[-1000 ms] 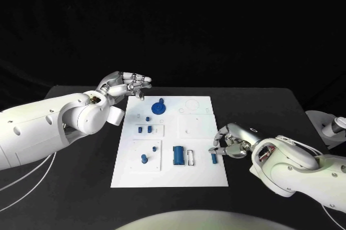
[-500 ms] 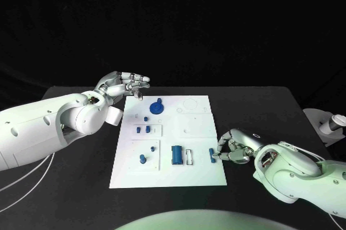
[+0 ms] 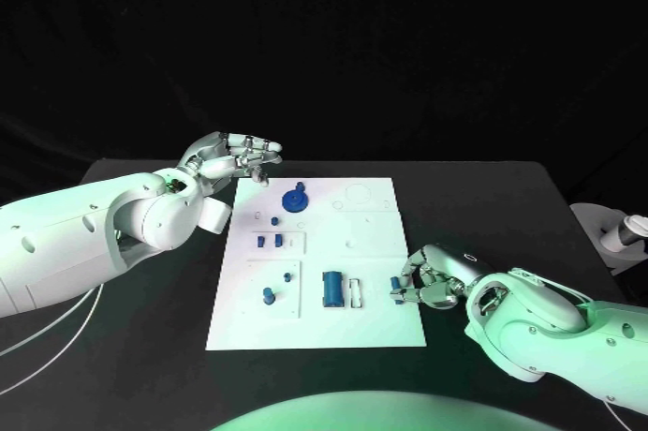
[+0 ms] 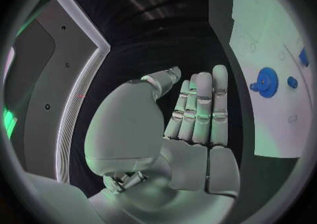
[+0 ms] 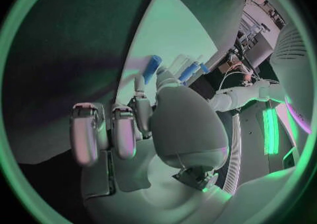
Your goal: Assemble the parts on the task board
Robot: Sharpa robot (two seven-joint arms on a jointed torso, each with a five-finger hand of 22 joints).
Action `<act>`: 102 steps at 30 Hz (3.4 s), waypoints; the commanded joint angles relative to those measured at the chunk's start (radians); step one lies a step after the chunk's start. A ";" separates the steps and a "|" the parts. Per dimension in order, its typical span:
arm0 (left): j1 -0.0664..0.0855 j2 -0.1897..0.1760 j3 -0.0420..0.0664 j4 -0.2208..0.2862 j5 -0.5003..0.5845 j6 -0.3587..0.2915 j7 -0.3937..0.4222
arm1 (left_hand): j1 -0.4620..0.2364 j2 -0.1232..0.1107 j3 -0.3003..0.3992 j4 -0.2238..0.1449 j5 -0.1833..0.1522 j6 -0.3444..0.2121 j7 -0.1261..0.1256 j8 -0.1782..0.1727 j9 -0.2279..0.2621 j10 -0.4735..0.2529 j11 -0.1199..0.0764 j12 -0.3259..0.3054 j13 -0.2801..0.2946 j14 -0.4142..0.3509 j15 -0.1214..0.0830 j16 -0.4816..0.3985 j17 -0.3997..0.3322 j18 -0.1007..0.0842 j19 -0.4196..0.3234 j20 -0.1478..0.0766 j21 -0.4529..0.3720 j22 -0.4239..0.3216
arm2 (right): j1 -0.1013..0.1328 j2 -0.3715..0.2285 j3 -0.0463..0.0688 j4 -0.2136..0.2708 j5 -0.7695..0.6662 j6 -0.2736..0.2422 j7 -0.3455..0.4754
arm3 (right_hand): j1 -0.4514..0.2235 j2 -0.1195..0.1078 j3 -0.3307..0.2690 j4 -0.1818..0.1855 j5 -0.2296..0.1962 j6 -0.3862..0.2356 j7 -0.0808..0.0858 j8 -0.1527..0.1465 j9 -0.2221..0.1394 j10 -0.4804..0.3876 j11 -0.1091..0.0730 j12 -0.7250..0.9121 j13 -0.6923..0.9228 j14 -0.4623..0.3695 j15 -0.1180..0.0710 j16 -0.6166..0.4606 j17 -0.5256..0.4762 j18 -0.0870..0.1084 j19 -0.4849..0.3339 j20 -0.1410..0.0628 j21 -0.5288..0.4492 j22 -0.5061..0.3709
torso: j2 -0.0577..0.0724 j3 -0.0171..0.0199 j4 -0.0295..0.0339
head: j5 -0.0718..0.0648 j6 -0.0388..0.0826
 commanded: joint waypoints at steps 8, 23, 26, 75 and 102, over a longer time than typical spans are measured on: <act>0.001 0.000 0.001 0.004 0.000 0.020 0.003 | -0.010 -0.001 0.000 0.004 0.005 -0.007 0.001 -0.003 -0.001 -0.009 -0.001 0.002 0.001 -0.003 -0.001 0.003 -0.001 0.015 0.004 0.005 -0.004 -0.002 | -0.016 0.025 -0.001 -0.026 -0.089 0.136 -0.049 | 0.124 0.027 0.075 -0.023 -0.096 0.017 -0.009 -0.021 -0.009 -0.001 -0.009 -0.010 -0.002 0.089 -0.005 -0.004 0.184 -0.001 0.085 0.001 0.008 0.246 | -0.001 0.0000 -0.0003 | 0.003 -0.005; 0.001 -0.001 0.001 0.004 -0.002 0.025 -0.001 | -0.010 -0.001 -0.001 0.005 0.005 -0.007 0.001 -0.003 -0.001 -0.010 -0.001 0.003 0.001 -0.004 0.000 0.004 -0.001 0.015 0.005 0.005 -0.005 -0.002 | -0.022 0.041 0.000 -0.020 -0.153 0.116 -0.085 | 0.204 -0.041 0.294 -0.041 -0.053 0.044 -0.019 -0.028 -0.010 0.008 -0.019 0.004 0.013 0.091 -0.013 -0.001 0.195 -0.004 0.089 -0.008 0.020 0.250 | -0.002 -0.0007 -0.0016 | 0.004 -0.004; 0.001 -0.002 0.001 0.004 -0.002 0.025 -0.001 | -0.010 -0.001 -0.001 0.005 0.005 -0.007 0.001 -0.003 -0.001 -0.010 -0.001 0.003 0.001 -0.004 0.000 0.004 -0.001 0.015 0.005 0.005 -0.005 -0.002 | -0.021 0.038 0.000 -0.008 -0.148 0.083 -0.088 | 0.170 -0.073 0.373 -0.038 -0.022 0.041 -0.020 -0.018 0.003 0.013 -0.020 0.008 0.017 0.091 -0.014 -0.001 0.196 -0.005 0.091 -0.009 0.025 0.251 | -0.002 -0.0010 -0.0016 | 0.004 -0.003; 0.001 0.001 0.001 0.008 -0.003 0.024 -0.004 | -0.010 -0.001 -0.001 0.005 0.005 -0.007 0.001 -0.003 -0.001 -0.010 -0.001 0.003 0.001 -0.004 0.000 0.004 -0.001 0.015 0.005 0.005 -0.005 -0.002 | 0.018 0.178 0.001 -0.025 0.262 0.002 -0.035 | -0.169 -0.124 0.499 -0.004 0.073 0.044 -0.019 0.030 0.062 0.039 -0.017 0.050 0.053 0.094 -0.014 0.003 0.209 -0.007 0.094 -0.009 0.036 0.254 | 0.000 0.0001 -0.0006 | 0.012 -0.014; 0.001 -0.002 0.001 0.009 -0.003 0.025 -0.007 | -0.011 0.000 -0.001 0.007 0.005 -0.008 0.002 -0.002 -0.001 -0.013 0.000 0.006 0.002 -0.005 0.000 0.006 -0.002 0.015 0.005 0.005 -0.006 -0.003 | 0.018 0.170 0.001 -0.028 0.234 0.015 -0.022 | -0.244 -0.136 0.373 -0.013 0.075 0.046 -0.020 0.021 0.057 0.036 -0.017 0.039 0.055 0.093 -0.013 0.001 0.204 -0.006 0.092 -0.009 0.029 0.252 | -0.001 0.0011 -0.0019 | 0.014 -0.021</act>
